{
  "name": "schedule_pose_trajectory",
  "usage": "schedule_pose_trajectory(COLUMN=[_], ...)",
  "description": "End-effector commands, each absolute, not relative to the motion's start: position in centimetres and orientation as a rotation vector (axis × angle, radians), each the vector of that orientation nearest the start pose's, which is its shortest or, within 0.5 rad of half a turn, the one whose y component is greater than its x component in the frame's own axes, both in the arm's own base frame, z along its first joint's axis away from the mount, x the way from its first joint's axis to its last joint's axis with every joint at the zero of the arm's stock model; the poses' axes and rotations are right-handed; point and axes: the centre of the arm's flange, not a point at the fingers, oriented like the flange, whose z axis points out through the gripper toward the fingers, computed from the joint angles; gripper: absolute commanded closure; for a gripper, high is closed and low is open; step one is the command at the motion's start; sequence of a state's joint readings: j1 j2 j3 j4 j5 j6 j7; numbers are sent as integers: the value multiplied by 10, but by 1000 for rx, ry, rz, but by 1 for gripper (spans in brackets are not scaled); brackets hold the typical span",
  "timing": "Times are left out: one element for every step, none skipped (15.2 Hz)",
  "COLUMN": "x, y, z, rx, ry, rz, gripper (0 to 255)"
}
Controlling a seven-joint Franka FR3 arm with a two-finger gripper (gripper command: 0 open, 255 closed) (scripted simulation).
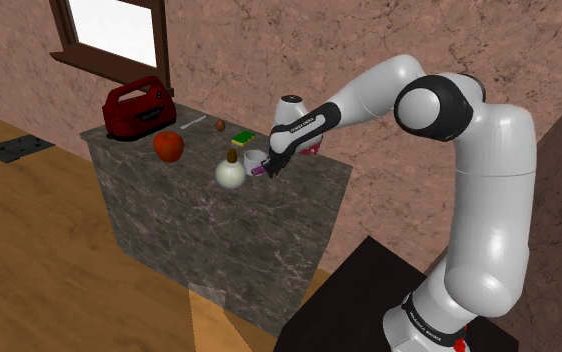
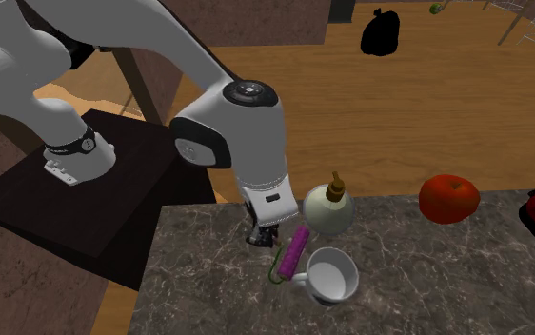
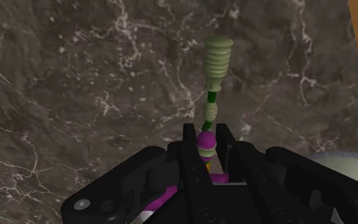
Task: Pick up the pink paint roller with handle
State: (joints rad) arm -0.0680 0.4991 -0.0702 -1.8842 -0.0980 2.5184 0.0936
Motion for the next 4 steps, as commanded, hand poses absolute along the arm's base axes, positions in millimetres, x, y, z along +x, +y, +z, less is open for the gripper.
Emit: schedule_pose_trajectory(x=[644, 644, 644, 645], y=[-86, -86, -86, -86], z=[265, 270, 271, 271], rx=[-3224, -3224, -3224, -3224], ry=[235, 235, 235, 235], rz=[-215, -215, -215, -215], gripper=[255, 255, 255, 255])
